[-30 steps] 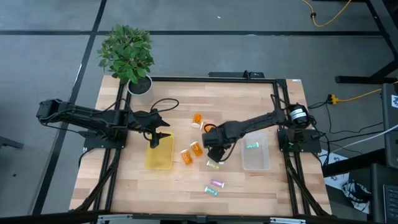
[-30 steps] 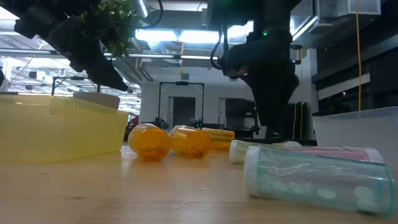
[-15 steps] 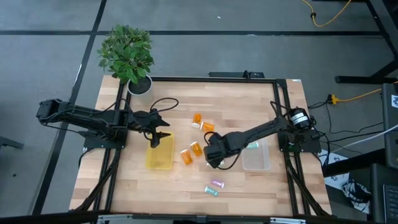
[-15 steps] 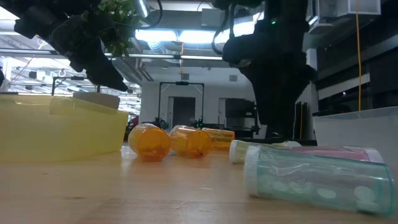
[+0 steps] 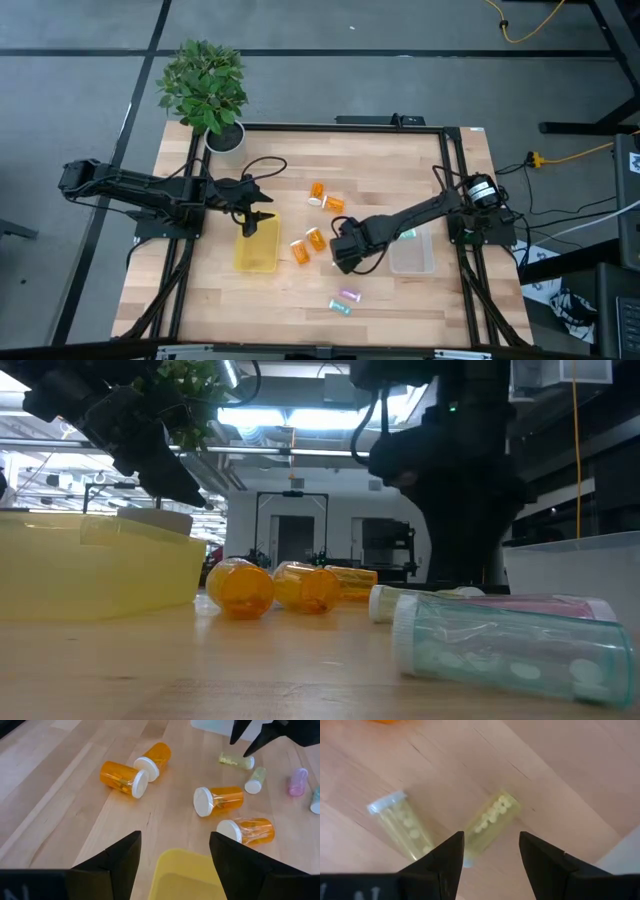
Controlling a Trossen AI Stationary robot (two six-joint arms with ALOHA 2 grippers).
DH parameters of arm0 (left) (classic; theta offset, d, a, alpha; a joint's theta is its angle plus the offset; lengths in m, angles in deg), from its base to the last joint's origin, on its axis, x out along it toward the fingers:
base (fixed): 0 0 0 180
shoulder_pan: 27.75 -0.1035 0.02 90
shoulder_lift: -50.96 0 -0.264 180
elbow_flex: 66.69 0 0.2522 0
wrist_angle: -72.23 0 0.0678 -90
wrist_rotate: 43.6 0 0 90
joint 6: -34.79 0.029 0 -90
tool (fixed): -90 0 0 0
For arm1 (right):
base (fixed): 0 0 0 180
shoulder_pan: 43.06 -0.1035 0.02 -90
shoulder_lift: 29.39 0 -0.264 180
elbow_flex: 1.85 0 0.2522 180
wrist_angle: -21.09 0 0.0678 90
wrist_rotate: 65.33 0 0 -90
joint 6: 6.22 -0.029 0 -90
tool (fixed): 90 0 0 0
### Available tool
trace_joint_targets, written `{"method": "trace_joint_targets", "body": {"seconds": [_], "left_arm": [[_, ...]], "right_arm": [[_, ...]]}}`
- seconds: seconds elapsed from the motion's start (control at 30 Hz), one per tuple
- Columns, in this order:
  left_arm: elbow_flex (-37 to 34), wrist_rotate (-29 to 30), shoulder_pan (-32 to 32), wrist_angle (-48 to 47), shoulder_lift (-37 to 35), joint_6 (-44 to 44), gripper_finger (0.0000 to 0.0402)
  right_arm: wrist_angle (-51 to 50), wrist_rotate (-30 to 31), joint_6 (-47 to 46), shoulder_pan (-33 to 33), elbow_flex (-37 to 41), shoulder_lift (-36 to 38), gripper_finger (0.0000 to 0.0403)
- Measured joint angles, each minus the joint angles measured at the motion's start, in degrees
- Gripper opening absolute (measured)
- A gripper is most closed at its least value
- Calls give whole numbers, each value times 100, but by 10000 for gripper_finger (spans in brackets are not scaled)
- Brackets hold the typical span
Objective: Pick and place medicine bottles into bin by pill shape (circle, oval)
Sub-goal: Put the yellow pill bottle into the transparent bin
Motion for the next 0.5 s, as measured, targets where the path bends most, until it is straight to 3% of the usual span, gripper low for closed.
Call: {"method": "trace_joint_targets", "body": {"seconds": [0.5], "left_arm": [[-2,-2,1,2,0,-25,229]], "right_arm": [[286,-189,280,201,-2,-432,194]]}}
